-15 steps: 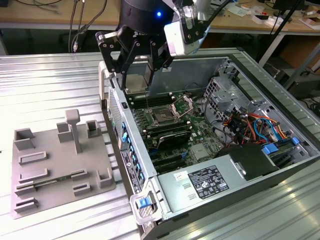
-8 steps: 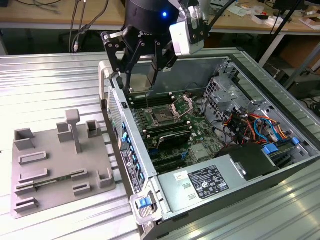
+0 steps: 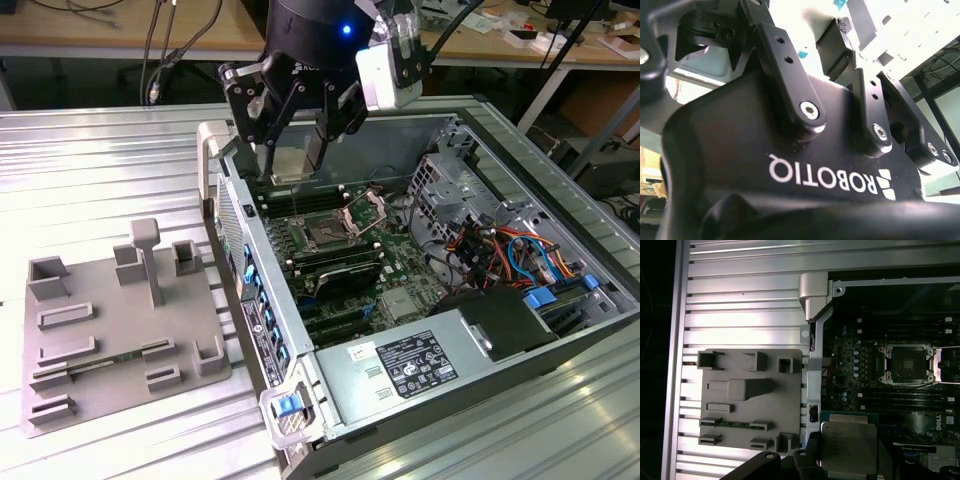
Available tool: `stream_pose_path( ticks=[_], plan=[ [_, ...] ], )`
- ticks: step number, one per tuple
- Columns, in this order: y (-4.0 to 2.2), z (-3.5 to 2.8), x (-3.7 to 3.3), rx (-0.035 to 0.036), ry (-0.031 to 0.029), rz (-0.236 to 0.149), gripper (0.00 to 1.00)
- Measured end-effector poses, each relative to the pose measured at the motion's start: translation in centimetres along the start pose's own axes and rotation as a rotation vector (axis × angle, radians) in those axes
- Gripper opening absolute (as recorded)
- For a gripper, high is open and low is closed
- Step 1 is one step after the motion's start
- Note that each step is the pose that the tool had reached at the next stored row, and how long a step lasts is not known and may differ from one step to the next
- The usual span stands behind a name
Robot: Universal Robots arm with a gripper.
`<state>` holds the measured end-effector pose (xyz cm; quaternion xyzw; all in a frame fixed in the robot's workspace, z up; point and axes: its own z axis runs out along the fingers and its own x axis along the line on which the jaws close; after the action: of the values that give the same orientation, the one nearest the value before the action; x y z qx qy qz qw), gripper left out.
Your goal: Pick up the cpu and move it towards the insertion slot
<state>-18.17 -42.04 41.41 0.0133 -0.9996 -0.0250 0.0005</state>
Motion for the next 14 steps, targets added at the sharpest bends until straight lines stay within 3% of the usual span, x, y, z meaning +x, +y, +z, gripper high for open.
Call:
stream_pose_path(
  ticks=[4, 14],
  plan=[
    [-0.05, -0.01, -1.91, 0.0000, 0.0000, 0.000, 0.55],
    [-0.08, -0.01, -3.02, 0.0001, 0.0000, 0.000, 0.55]
  ],
)
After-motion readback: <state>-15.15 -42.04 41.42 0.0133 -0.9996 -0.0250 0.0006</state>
